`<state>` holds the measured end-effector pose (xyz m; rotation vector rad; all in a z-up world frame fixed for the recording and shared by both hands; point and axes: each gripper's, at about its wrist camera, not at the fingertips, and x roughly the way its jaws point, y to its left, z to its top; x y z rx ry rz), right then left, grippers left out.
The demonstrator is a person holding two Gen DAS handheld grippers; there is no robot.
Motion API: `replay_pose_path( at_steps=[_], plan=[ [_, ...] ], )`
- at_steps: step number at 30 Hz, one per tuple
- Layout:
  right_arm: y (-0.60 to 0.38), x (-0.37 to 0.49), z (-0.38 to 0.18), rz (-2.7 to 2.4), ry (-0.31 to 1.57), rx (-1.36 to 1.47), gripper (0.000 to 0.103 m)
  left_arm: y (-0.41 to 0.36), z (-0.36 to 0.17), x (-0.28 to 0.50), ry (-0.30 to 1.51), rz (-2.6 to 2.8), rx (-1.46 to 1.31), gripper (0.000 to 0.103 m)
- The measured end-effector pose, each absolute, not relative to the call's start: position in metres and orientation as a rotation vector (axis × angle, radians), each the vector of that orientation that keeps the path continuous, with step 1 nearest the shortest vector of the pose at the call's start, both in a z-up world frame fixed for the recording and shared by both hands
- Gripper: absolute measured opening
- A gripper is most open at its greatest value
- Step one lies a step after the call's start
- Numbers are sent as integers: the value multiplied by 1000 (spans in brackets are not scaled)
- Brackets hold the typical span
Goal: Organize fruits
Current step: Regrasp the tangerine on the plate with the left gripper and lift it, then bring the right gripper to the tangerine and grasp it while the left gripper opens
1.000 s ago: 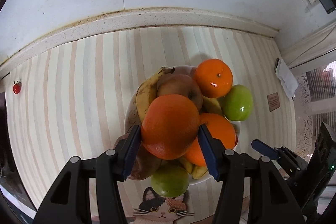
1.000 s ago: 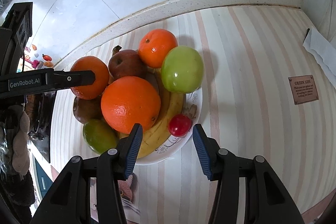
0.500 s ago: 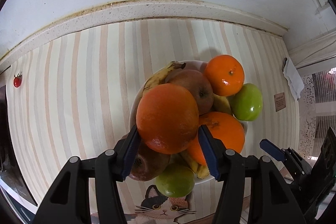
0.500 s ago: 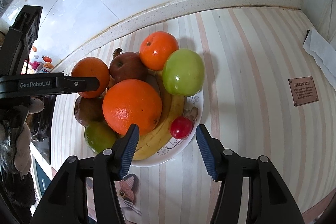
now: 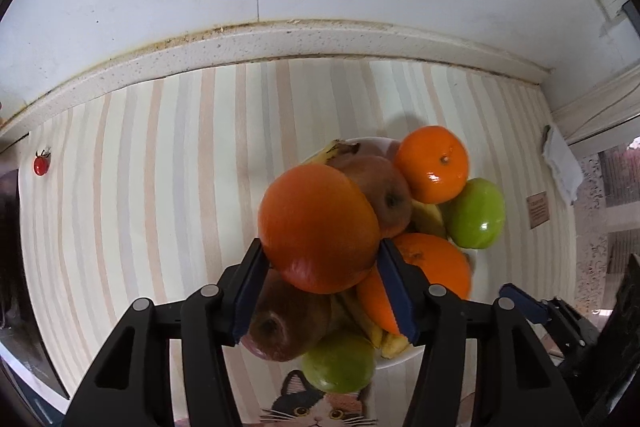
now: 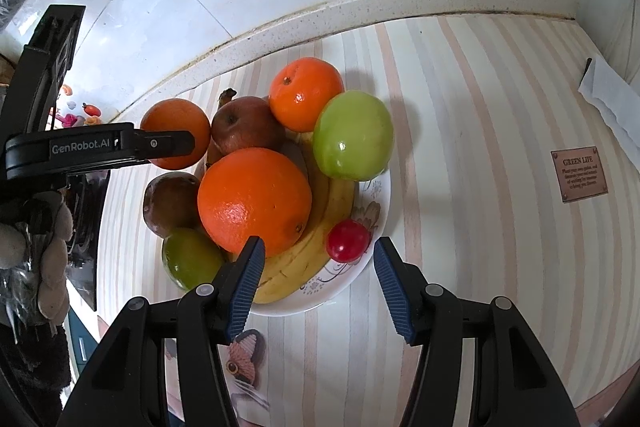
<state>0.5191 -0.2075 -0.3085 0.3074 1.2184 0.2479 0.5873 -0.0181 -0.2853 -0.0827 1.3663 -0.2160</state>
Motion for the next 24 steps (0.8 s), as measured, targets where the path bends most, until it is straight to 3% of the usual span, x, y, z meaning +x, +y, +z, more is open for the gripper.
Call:
replay_pose_path(
  at_steps=[3, 5, 24],
  plan=[
    [-209, 519, -307, 247, 1214, 316, 60, -15, -276, 585, 1355, -238, -124, 44],
    [-211, 519, -306, 247, 1211, 321, 60, -10, -269, 584, 1344, -255, -175, 29],
    [-201, 517, -300, 264, 1204, 328, 60, 9, -278, 610, 1394, -239, -240, 35]
  ],
)
